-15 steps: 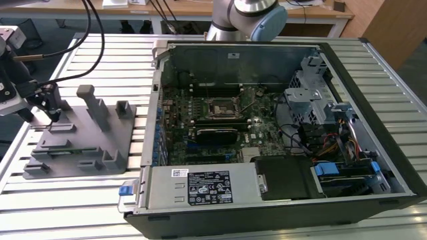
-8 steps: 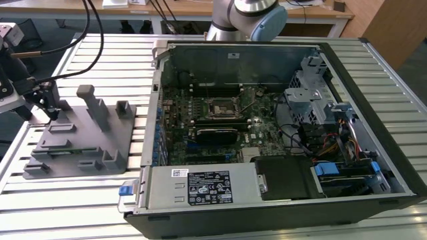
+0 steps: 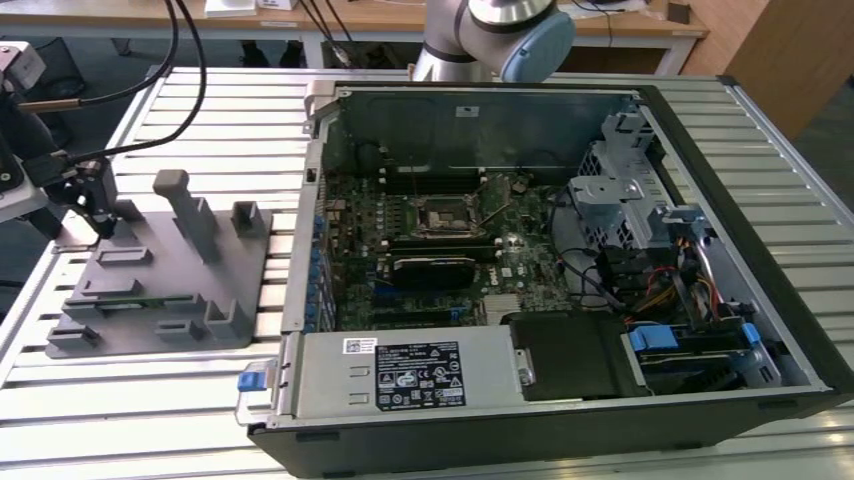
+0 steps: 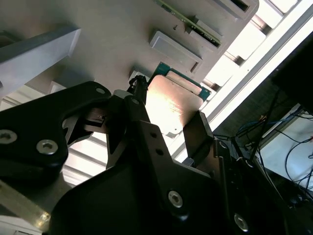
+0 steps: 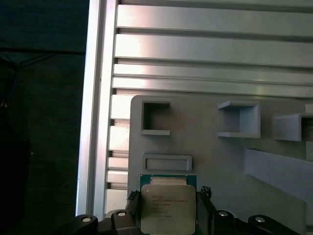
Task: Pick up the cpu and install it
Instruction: 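Pick up the cpu and move it towards the insertion slot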
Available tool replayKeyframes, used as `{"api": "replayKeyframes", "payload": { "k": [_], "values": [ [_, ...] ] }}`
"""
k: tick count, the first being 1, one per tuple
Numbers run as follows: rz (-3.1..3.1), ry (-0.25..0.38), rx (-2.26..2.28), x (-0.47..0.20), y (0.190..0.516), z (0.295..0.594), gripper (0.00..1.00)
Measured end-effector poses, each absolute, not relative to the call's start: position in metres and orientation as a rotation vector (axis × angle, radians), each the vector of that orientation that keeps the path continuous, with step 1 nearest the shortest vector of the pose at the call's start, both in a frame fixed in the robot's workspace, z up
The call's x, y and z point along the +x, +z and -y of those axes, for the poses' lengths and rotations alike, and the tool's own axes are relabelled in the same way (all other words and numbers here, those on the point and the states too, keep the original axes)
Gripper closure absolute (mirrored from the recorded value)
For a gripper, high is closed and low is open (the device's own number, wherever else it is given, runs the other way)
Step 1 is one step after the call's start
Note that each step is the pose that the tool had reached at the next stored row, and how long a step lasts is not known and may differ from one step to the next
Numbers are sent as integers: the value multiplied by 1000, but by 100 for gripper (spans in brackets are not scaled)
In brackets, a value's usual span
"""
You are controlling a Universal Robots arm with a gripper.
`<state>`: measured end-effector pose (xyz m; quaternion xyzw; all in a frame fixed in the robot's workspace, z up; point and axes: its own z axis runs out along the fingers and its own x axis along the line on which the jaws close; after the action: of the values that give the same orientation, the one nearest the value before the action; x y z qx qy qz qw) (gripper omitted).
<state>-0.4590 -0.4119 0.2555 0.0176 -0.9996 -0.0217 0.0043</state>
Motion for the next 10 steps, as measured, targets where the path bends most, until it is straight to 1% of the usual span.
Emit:
{"api": "replayKeyframes", "payload": {
  "k": [10],
  "values": [
    [3131,-68,55,-459,259,412,46]
  ]
}}
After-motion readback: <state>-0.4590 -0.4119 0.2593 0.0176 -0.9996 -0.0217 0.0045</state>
